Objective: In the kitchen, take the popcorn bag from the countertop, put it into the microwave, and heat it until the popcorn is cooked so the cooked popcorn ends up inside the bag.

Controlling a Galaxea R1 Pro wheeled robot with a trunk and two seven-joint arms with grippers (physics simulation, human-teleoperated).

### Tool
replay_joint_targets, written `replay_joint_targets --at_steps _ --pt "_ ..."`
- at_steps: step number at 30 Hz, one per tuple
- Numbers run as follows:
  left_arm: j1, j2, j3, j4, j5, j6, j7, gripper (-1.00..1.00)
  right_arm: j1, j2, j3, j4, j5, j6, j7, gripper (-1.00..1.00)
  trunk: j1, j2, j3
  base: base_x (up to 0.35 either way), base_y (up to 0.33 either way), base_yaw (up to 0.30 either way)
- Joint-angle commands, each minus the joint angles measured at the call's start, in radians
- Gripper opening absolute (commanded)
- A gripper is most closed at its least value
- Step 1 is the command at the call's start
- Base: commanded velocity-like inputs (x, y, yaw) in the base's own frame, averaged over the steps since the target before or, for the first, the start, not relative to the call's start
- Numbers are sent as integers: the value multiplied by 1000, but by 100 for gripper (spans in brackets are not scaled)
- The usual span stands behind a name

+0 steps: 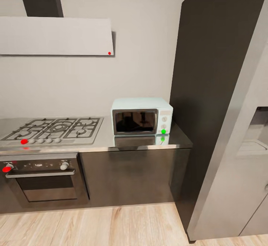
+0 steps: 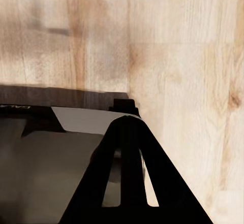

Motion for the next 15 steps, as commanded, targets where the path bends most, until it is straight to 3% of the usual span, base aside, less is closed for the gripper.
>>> replay_joint_targets --at_steps 1,15 --pt "-1 0 -9 1 8 -3 3 100 -1 0 -4 3 10 -5 -2 -100 0 -1 -1 0 0 0" --pt "-1 1 -9 1 9 -3 3 100 -1 0 -4 3 10 -5 -2 -100 0 -1 -1 0 0 0"
